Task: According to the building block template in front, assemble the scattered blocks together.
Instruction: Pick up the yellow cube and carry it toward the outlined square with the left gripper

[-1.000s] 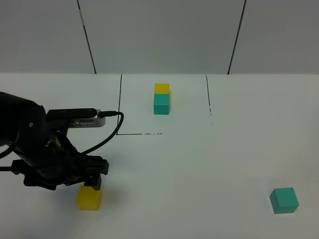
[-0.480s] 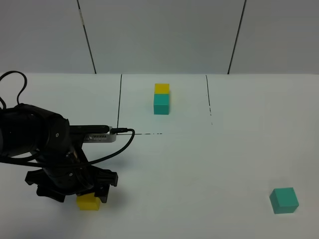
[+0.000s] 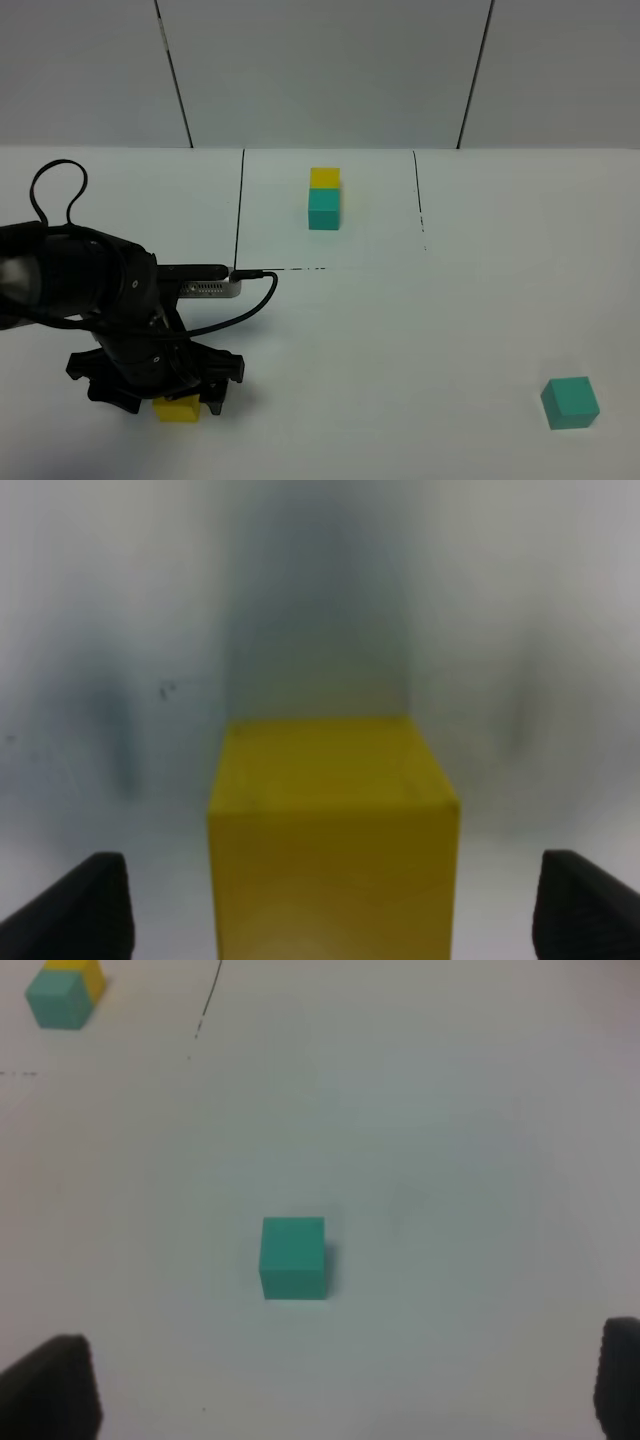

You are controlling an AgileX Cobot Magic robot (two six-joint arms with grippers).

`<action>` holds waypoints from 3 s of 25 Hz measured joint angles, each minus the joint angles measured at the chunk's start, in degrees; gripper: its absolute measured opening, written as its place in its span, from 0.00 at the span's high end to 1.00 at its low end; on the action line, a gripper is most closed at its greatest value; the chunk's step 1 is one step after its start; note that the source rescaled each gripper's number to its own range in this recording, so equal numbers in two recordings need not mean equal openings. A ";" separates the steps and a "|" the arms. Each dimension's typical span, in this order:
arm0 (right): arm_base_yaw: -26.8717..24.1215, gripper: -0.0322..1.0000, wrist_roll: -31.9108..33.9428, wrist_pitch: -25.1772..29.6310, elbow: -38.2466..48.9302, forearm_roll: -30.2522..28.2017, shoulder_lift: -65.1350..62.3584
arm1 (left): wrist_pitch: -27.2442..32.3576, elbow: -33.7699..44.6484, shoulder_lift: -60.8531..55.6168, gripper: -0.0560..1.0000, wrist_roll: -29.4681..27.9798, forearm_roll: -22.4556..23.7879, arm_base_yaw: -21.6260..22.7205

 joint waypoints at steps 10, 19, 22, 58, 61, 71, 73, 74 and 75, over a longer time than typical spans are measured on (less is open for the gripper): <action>0.00 0.00 0.00 0.00 0.00 0.00 0.00 | -0.09 -0.05 2.43 0.27 0.00 -0.15 0.00; 0.00 0.00 0.00 0.00 0.00 0.00 0.00 | -0.85 -0.05 2.59 0.92 -0.04 -0.15 0.00; 0.00 0.00 0.00 0.00 0.00 0.00 0.00 | -0.85 -0.05 2.59 0.95 -0.04 -0.15 0.00; 0.00 0.00 0.00 0.00 0.00 0.00 0.00 | 24.29 -36.56 12.63 0.95 66.72 5.89 -10.97; 0.00 0.00 0.00 0.00 0.00 0.00 0.00 | 22.89 -37.24 15.07 0.95 69.72 5.11 -11.61; 0.00 0.00 0.00 0.00 0.00 0.00 0.00 | 22.76 -42.21 22.59 0.95 71.52 0.67 -12.16; 0.00 0.00 0.00 0.00 0.00 0.00 0.00 | 22.76 -43.07 23.74 0.95 71.52 0.98 -12.70; 0.00 0.00 0.00 0.00 0.00 0.00 0.00 | 22.76 -43.43 24.28 0.95 71.52 0.98 -13.09; 0.00 0.00 0.00 0.00 0.00 0.00 0.00 | 22.76 -43.83 24.82 0.95 71.52 0.92 -13.55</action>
